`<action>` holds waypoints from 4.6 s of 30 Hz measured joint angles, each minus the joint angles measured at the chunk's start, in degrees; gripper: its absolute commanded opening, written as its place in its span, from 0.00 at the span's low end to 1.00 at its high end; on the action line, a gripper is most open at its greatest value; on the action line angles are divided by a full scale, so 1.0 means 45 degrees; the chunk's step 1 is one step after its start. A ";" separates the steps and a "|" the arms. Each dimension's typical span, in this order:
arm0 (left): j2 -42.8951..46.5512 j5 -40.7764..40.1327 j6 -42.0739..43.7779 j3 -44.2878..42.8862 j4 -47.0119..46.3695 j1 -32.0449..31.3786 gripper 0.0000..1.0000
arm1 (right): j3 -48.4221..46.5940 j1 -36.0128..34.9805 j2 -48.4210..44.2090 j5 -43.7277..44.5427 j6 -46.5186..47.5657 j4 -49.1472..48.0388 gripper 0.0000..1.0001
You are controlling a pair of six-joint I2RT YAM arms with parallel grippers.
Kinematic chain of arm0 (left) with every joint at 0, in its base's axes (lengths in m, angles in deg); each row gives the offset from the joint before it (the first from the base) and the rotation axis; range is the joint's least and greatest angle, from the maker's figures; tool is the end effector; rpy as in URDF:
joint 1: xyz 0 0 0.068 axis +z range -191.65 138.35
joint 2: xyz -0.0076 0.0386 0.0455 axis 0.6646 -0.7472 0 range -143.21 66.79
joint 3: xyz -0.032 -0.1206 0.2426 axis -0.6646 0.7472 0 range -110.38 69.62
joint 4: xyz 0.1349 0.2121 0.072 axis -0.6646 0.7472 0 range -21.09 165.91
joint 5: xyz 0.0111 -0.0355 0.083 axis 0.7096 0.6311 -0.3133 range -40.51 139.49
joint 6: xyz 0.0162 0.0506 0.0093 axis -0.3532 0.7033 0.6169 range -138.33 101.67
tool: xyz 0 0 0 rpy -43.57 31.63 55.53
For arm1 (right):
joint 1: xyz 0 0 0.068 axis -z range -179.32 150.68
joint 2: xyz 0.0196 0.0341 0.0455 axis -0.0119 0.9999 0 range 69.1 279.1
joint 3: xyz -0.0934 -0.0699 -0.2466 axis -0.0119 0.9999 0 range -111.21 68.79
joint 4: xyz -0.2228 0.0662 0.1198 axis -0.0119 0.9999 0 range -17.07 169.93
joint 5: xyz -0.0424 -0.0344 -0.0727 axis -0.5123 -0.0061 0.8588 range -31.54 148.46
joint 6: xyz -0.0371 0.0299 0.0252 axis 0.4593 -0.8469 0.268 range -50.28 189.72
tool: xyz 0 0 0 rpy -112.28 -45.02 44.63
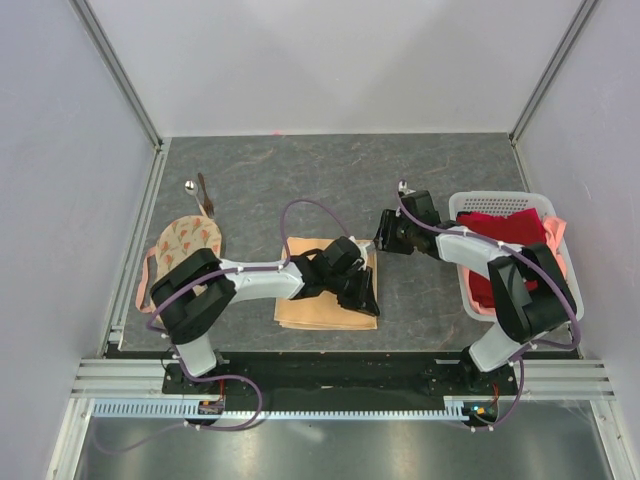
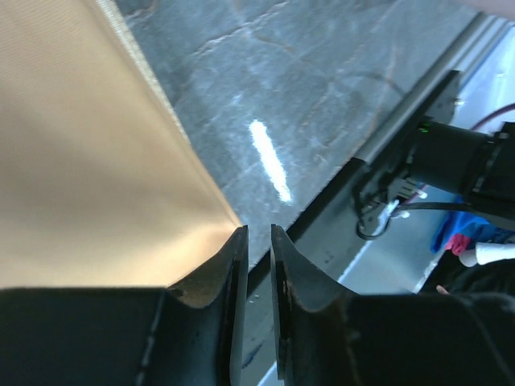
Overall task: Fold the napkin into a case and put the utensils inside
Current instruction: Smooth out the lower triangle-folded napkin at the center of the board.
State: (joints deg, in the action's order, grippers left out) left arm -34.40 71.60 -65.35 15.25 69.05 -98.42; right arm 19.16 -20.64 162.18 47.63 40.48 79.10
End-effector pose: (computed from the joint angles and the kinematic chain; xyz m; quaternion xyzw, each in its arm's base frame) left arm 0.1836 -0.3048 0.1566 0.1476 0.9037 -0.3934 0.0818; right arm 0.2994 0.1241 0.1691 0.0319 0.9344 0.2269 0.2728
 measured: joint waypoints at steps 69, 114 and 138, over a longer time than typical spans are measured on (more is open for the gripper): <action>0.0991 0.0729 -0.0019 0.0291 0.1535 0.8456 0.18 | 0.2705 -0.2807 -0.4682 0.0316 0.0369 0.3016 0.12; 0.5731 -0.0228 0.1292 0.0398 0.3337 0.9253 0.25 | 0.4279 -0.2846 -0.5484 0.1802 -0.1535 0.3424 0.00; 0.7980 -0.1331 0.1894 0.0699 0.5620 0.9607 0.34 | -0.0704 -0.6713 -0.3706 0.5605 -0.1185 0.6042 0.68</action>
State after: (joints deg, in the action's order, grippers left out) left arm 1.51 65.61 -56.83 18.40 94.34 -55.19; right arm 15.99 -50.85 145.50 72.86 35.15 106.29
